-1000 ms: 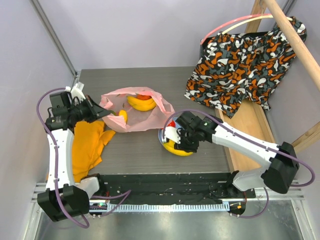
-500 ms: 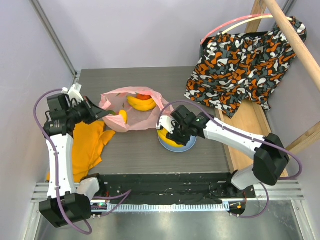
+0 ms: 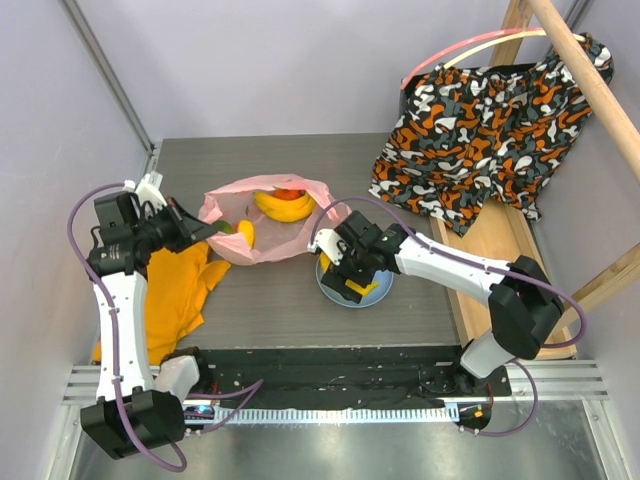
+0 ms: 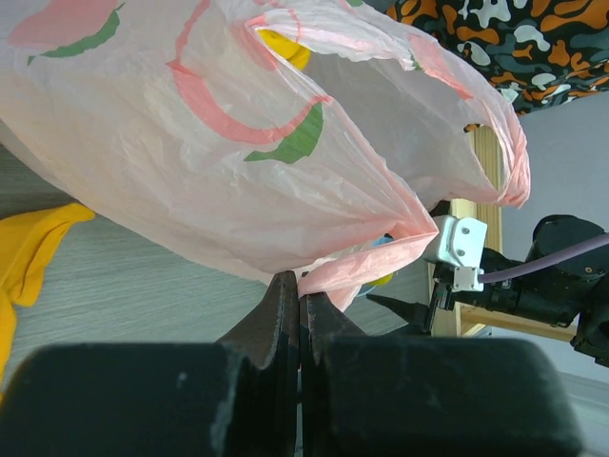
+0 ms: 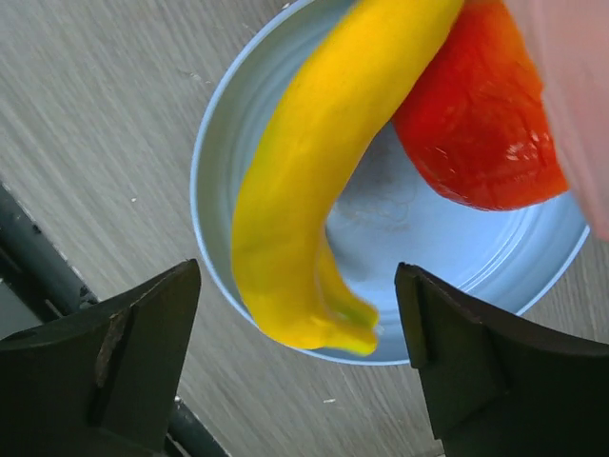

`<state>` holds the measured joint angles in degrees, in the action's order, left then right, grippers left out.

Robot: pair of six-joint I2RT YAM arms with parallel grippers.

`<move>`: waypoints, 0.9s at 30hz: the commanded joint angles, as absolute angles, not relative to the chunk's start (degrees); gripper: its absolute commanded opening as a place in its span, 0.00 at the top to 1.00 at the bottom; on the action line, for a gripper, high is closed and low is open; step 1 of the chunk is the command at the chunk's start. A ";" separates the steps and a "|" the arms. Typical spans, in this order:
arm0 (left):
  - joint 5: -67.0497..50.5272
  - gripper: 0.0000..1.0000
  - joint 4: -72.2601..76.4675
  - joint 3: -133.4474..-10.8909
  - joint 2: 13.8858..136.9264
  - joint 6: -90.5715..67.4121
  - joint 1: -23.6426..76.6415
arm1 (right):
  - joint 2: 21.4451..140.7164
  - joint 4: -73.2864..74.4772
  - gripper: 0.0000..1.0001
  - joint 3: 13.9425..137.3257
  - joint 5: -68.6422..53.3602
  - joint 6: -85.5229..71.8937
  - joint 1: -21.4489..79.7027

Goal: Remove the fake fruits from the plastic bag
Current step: Place the fake fruit on the plate, then take out the fake fruit from the plastic bag.

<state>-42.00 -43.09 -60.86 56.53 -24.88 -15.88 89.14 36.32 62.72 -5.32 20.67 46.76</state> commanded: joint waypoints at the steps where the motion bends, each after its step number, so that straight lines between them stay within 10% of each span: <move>1: -42.28 1.00 -41.92 -61.26 56.33 -24.43 -16.35 | 88.16 41.28 0.07 68.54 -9.31 20.04 47.02; 12: -43.59 1.00 -41.57 -60.30 57.83 -24.35 -16.35 | 93.06 53.90 0.19 102.29 -26.45 26.37 47.02; 19: -49.74 1.00 -45.60 -60.11 55.11 -21.46 -16.26 | 103.16 46.58 0.39 104.93 -17.68 28.47 47.02; 27: -51.77 1.00 -58.79 -61.35 54.06 -14.95 -16.17 | 118.02 41.75 0.39 115.47 -8.19 29.62 47.64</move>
